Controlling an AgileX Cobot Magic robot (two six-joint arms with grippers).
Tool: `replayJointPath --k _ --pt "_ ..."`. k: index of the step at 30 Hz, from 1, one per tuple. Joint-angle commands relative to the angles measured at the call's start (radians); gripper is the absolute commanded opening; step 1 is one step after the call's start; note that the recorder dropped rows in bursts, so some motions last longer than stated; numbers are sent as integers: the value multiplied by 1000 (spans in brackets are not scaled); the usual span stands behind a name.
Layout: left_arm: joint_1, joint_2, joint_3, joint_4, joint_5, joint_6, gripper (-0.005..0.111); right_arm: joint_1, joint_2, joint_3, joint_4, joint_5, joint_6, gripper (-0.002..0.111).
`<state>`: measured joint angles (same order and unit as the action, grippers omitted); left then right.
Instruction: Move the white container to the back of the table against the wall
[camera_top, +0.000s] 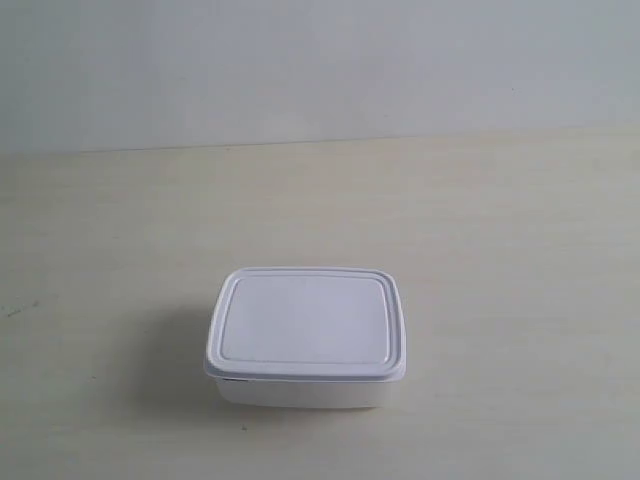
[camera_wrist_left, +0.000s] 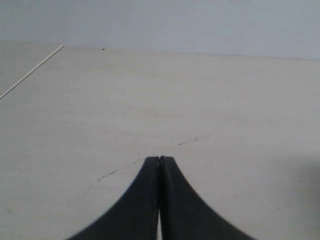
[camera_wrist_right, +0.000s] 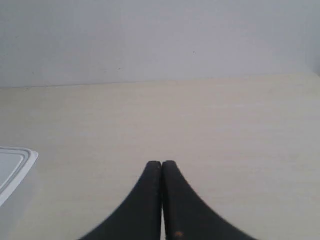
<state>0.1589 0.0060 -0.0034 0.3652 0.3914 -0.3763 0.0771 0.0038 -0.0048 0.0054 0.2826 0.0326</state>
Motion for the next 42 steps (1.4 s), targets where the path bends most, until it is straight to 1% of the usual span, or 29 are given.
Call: replayJointPath --k 1,37,40,42 --pt "4 -6 3 -8 -6 -1 0 3 -4 5 -5 -1 -4 0" --pt "4 -6 3 -8 -6 -1 0 3 -4 5 -5 -2 -7 0" --pt "4 -6 3 1 -6 8 0 3 -4 5 -5 -67 -3 0" --pt "4 -6 3 69 -8 12 0 3 -4 5 78 -135 48 0"
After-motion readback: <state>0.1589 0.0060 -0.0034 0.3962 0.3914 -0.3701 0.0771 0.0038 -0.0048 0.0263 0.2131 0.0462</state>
